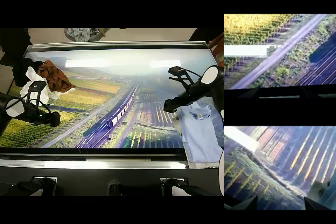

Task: Fold the shirts.

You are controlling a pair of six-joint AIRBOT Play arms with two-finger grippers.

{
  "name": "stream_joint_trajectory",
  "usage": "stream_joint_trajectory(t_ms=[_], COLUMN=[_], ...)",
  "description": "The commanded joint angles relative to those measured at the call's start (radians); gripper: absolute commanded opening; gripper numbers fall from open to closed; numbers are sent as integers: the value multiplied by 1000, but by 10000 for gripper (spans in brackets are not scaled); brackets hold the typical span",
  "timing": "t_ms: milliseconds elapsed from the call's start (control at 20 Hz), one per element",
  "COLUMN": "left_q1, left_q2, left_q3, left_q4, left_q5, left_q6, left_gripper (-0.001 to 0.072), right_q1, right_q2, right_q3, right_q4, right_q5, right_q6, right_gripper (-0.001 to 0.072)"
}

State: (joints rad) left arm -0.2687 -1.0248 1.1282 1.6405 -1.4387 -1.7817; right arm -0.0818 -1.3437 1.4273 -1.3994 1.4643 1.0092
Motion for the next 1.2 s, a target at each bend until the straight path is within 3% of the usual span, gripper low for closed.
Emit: stream_joint_trajectory(t_ms=[0, 700, 850, 1000, 1050, 1150], left_q1=[-1, -1, 0, -1, -1, 0], left_q2=[1, 1, -13, -32, -39, -55], left_q3=[0, -1, -11, -12, -13, -13], left_q4=[0, 0, 0, -18, -18, -17], left_q5=[0, 11, 203, 302, 342, 438], left_q6=[0, 1, 0, 0, 0, 0], left_gripper=[576, 576, 575, 574, 565, 379], right_q1=[1, 1, 1, 1, 1, 1], right_q2=[0, 0, 0, 0, 0, 0], right_q3=[0, 0, 0, 0, 0, 0], right_q4=[0, 1, 0, 0, 0, 0], right_q5=[0, 0, -30, -142, -173, -224], right_q6=[0, 1, 0, 0, 0, 0], right_gripper=[676, 676, 676, 676, 676, 676])
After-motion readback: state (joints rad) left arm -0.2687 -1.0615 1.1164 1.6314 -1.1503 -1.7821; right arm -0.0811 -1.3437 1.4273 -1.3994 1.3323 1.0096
